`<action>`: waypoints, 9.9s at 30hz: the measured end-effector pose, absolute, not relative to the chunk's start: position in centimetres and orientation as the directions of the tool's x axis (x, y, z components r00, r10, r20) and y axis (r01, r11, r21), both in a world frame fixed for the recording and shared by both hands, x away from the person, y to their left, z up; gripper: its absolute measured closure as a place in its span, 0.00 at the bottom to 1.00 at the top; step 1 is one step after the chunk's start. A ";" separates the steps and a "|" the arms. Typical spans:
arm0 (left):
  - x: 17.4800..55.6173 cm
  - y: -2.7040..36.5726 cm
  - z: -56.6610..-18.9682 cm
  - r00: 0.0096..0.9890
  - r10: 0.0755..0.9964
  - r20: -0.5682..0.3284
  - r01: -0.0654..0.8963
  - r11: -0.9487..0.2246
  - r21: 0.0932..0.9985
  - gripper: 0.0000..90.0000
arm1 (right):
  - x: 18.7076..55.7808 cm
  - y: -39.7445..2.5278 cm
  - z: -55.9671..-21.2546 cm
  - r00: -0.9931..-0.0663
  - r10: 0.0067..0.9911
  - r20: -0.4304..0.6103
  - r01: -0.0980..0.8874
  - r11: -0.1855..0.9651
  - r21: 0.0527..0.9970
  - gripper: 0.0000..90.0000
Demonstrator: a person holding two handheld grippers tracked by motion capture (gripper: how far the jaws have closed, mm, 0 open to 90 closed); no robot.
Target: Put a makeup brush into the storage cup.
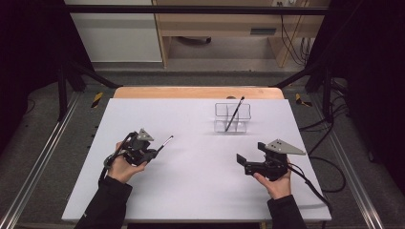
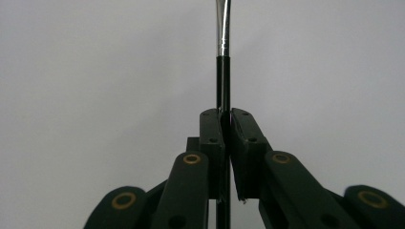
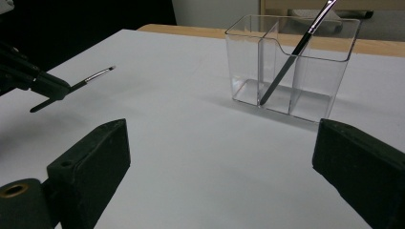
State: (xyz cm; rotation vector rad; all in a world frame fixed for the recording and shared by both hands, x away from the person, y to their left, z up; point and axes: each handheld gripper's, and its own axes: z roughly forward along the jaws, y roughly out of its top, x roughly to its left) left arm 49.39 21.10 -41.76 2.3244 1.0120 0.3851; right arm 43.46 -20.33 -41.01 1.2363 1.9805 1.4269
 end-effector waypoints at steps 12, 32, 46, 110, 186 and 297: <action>47.7 20.8 -41.2 0.675 0.737 0.025 0.544 -0.521 0.658 0.93 | 43.3 -20.3 -40.9 -0.533 0.827 0.180 0.418 0.072 0.906 0.07; 45.4 20.0 -40.5 0.630 0.777 -0.001 0.504 -0.408 0.761 0.93 | 43.0 -19.3 -40.4 -0.557 0.807 0.196 0.406 0.059 0.912 0.06; 44.7 19.4 -40.1 0.616 0.787 -0.020 0.480 -0.356 0.802 0.93 | 43.3 -17.8 -39.5 -0.571 0.790 0.223 0.391 0.023 0.920 0.06; 42.9 13.6 -39.7 0.617 0.783 -0.076 0.377 -0.210 0.902 0.93 | 45.4 -11.3 -37.9 -0.588 0.717 0.375 0.430 -0.116 0.895 0.16; 41.6 9.8 -40.0 0.626 0.776 -0.076 0.356 -0.198 0.913 0.93 | 46.1 -9.5 -39.4 -0.526 0.640 0.560 0.558 -0.236 0.795 0.86; 44.1 22.6 -40.9 0.632 0.774 -0.031 0.391 -0.284 0.875 0.14 | 52.0 -15.7 -34.2 -0.470 0.859 0.203 0.249 -0.092 0.964 0.93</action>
